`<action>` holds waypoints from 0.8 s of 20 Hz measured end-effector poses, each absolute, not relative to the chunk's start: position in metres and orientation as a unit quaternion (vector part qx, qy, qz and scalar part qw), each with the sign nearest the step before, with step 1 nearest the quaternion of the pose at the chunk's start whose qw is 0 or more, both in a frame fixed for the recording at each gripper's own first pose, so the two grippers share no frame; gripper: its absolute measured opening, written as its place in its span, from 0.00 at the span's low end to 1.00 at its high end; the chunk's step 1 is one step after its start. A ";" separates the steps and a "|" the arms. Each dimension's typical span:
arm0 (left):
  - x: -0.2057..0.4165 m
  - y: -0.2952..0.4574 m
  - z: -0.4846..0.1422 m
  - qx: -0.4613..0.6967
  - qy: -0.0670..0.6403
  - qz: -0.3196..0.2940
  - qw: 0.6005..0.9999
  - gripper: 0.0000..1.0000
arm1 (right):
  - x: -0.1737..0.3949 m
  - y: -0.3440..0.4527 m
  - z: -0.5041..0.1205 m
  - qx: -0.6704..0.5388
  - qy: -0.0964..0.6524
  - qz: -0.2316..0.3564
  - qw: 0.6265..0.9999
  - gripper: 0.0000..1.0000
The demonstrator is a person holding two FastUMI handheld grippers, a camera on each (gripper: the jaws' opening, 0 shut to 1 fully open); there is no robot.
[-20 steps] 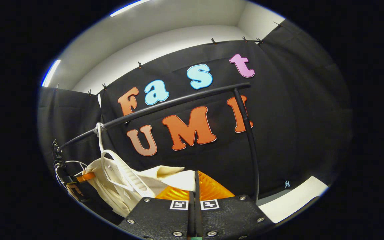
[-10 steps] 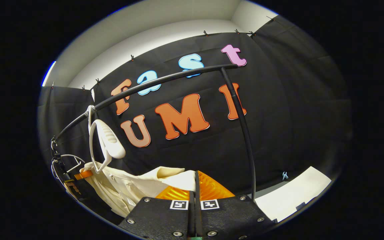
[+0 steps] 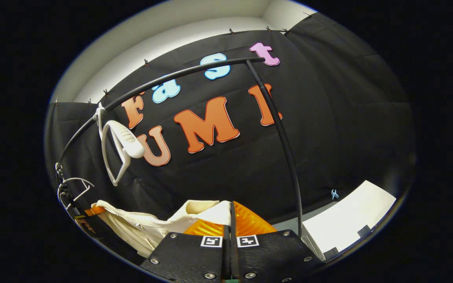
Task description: Grasp the clothes on the hanger with both hands and then place them into the laundry hamper below.
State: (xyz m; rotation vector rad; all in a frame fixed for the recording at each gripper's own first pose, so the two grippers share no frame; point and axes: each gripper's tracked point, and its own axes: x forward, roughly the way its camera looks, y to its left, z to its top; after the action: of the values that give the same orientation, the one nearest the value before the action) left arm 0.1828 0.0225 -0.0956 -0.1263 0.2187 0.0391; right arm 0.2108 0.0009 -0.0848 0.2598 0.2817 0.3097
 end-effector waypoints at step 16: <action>0.169 -0.060 -0.116 -0.079 0.139 -0.074 0.984 0.07 | 0.150 0.094 -0.130 0.137 0.181 0.171 0.959 0.00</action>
State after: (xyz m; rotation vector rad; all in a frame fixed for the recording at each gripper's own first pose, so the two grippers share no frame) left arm 0.1693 -0.0603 -0.1162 -0.1584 0.2791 -0.1497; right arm 0.1505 0.0937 -0.1296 0.2772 0.3673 0.3458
